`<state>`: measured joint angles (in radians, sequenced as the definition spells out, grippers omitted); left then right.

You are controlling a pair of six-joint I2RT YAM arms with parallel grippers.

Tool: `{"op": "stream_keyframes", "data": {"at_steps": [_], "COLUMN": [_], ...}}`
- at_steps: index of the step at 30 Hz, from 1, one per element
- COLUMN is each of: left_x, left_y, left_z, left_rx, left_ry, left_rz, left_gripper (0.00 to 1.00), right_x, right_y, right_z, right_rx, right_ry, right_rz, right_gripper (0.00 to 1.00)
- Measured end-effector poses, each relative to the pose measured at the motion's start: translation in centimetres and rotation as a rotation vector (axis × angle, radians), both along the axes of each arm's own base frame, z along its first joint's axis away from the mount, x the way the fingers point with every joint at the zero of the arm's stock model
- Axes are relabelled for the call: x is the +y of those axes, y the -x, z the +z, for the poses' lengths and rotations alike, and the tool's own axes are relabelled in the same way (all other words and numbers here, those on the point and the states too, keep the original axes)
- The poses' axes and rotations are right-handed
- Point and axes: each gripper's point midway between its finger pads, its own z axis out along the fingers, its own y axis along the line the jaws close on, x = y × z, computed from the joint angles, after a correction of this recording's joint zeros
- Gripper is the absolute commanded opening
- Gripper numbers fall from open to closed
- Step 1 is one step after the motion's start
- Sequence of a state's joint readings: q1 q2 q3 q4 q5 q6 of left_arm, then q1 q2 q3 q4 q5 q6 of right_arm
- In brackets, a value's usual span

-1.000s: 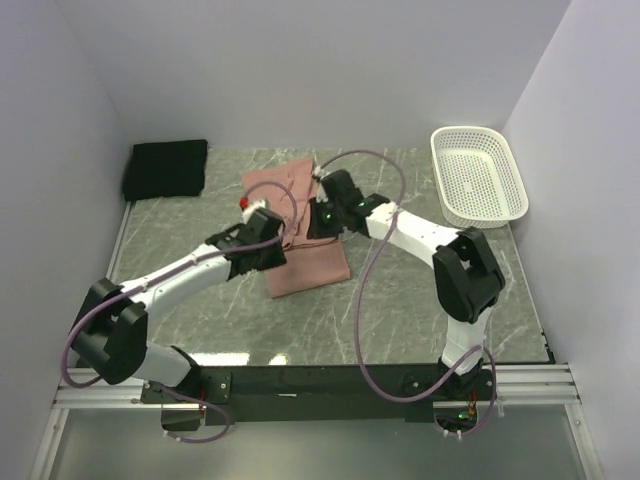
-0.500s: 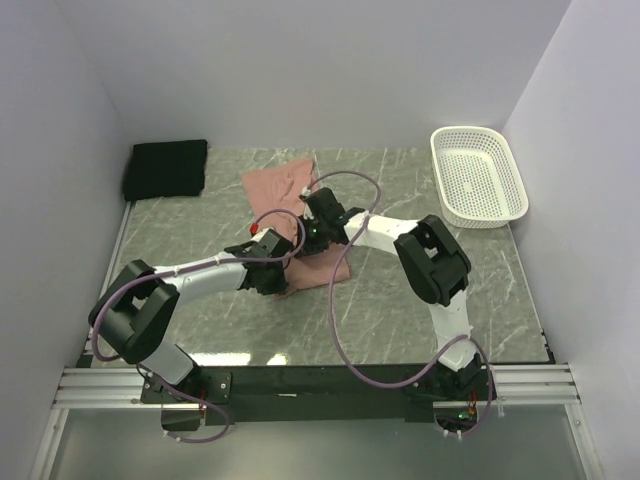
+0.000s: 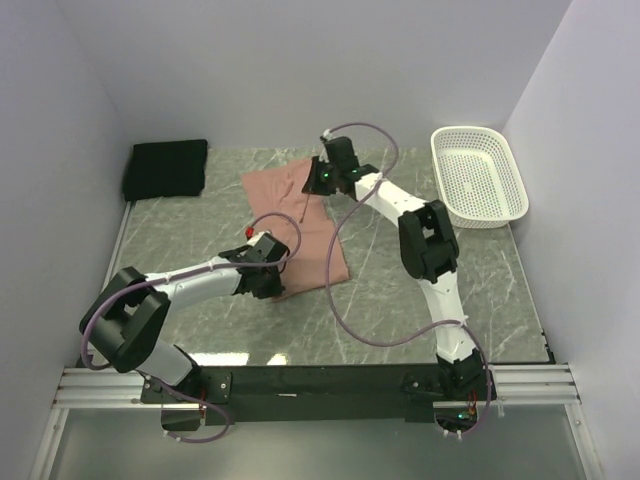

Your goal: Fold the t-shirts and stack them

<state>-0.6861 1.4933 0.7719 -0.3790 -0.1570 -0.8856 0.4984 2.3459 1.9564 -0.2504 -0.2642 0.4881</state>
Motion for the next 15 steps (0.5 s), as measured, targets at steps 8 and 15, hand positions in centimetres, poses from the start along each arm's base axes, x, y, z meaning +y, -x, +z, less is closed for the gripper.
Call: {"op": "stream_keyframes", "data": {"at_steps": [8,15], "left_x": [2.4,3.5], "left_y": [-2.0,-9.3], "left_z": [3.6,6.3], "left_rx": [-0.085,-0.182], "left_ry": [0.033,0.134], "left_rz": [0.082,0.171], "left_gripper": [0.36,0.27], "right_x": [-3.4,-3.8], "right_y": [7.1,11.3], "right_z": [1.2,-0.4], "right_rx": [0.062,0.152], "right_ry": [-0.067,-0.151], "right_rz": [0.083,0.169], "right_gripper": [0.22,0.22]}}
